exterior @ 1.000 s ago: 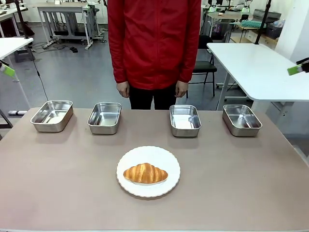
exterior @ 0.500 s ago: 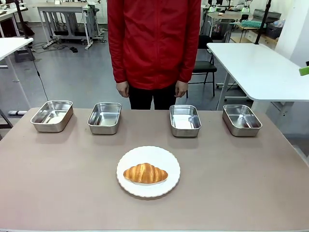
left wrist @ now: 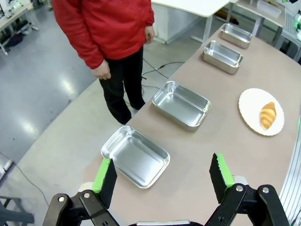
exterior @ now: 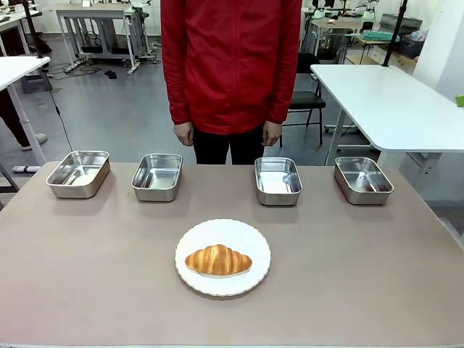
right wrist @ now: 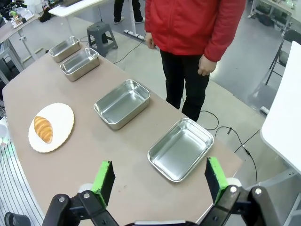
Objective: Place the bread in the container.
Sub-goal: Place the Butter Roll into the Airtight Container indicated by the human.
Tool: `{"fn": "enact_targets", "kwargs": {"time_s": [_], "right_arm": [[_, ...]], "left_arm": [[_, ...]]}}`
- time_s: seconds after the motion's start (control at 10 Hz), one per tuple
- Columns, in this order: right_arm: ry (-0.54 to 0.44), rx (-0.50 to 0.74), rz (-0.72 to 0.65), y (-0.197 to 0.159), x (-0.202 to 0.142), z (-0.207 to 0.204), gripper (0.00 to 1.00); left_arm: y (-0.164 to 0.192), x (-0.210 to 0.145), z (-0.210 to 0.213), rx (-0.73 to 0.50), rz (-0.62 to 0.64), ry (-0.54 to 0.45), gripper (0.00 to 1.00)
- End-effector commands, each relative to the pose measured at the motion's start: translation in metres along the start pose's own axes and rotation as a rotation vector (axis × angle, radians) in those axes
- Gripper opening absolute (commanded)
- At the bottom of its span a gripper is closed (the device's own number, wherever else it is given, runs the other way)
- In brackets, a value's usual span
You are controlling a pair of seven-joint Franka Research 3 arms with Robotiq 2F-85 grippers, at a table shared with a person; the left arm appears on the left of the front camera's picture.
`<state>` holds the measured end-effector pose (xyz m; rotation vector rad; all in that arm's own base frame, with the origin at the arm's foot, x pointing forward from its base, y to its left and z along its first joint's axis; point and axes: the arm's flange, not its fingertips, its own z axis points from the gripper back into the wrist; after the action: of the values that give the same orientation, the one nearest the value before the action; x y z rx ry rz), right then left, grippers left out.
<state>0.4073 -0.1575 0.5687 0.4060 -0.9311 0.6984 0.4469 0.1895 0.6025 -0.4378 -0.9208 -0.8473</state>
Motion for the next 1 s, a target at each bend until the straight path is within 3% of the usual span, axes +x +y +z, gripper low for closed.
{"fn": "enact_targets", "kwargs": {"time_s": [0.0, 0.9], "right_arm": [[-0.033, 0.003, 0.033, 0.0012, 0.0008, -0.0005, 1.0], [-0.062, -0.003, 0.032, 0.0059, 0.0046, 0.001, 1.0]], "left_arm": [[-0.0084, -0.0023, -0.0043, 0.02, 0.045, -0.034, 1.0], [-0.0146, -0.0045, -0.002, 0.046, 0.078, -0.001, 1.0]]}}
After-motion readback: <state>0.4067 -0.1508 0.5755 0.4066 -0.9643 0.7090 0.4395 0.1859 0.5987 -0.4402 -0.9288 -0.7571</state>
